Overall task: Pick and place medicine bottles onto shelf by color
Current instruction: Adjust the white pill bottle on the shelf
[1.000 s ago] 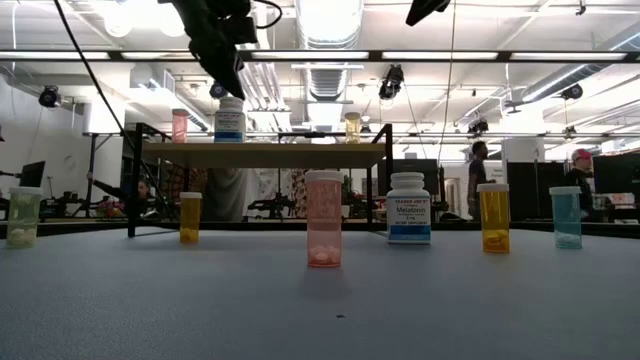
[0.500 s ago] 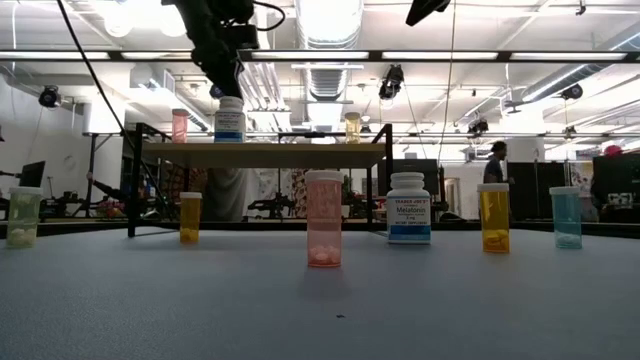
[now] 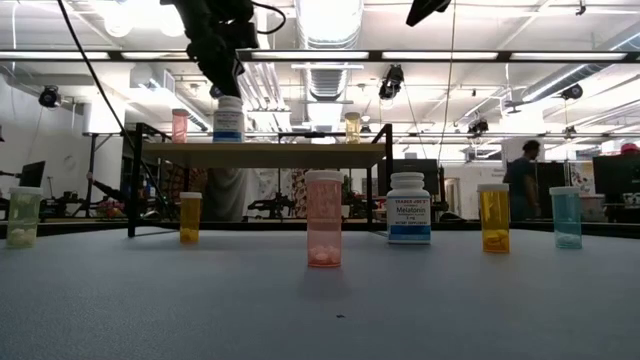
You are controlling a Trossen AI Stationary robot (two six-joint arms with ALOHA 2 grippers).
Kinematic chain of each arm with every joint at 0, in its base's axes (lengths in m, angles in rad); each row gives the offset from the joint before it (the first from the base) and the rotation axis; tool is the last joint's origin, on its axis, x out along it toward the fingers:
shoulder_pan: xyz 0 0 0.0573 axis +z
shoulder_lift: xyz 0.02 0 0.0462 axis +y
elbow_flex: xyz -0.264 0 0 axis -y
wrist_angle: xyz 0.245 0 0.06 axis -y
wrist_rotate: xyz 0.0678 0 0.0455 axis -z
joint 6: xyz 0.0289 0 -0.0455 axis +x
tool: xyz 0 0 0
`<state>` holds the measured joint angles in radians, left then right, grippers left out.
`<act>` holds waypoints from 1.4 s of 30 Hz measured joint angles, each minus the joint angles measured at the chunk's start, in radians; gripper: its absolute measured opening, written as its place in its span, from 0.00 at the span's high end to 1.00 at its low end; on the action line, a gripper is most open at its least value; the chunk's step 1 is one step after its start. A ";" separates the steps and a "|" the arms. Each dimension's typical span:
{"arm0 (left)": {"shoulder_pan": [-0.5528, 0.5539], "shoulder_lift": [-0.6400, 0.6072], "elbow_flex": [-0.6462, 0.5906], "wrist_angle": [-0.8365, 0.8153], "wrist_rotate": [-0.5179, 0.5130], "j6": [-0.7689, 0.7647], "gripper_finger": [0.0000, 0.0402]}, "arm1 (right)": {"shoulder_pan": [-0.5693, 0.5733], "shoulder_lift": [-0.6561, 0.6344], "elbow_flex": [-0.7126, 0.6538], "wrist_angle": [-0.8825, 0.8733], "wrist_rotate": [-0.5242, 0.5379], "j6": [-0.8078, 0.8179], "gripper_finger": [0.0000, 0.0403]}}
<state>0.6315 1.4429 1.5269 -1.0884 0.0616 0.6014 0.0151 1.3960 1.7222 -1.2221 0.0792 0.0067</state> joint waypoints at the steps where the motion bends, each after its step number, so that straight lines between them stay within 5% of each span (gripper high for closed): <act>1: 0.000 0.000 0.000 0.001 0.000 0.000 1.00 | 0.000 0.000 0.000 0.000 0.000 0.000 0.55; 16: -0.040 -0.065 0.036 -0.024 0.015 -0.056 1.00 | 0.000 0.000 0.000 0.000 0.000 -0.006 0.55; 26: -0.225 -0.145 -0.119 -0.087 0.021 -0.098 1.00 | 0.000 0.000 -0.002 0.000 0.000 -0.026 0.56; 34: -0.267 -0.121 -0.252 0.031 -0.225 -0.152 1.00 | 0.000 0.000 -0.002 0.000 0.000 -0.032 0.57; 42: -0.267 -0.129 -0.271 0.071 -0.255 -0.151 1.00 | 0.000 0.000 -0.002 0.000 0.000 -0.019 0.57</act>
<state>0.3643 1.3136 1.2557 -1.0174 -0.1938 0.4500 0.0151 1.3964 1.7203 -1.2221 0.0792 -0.0128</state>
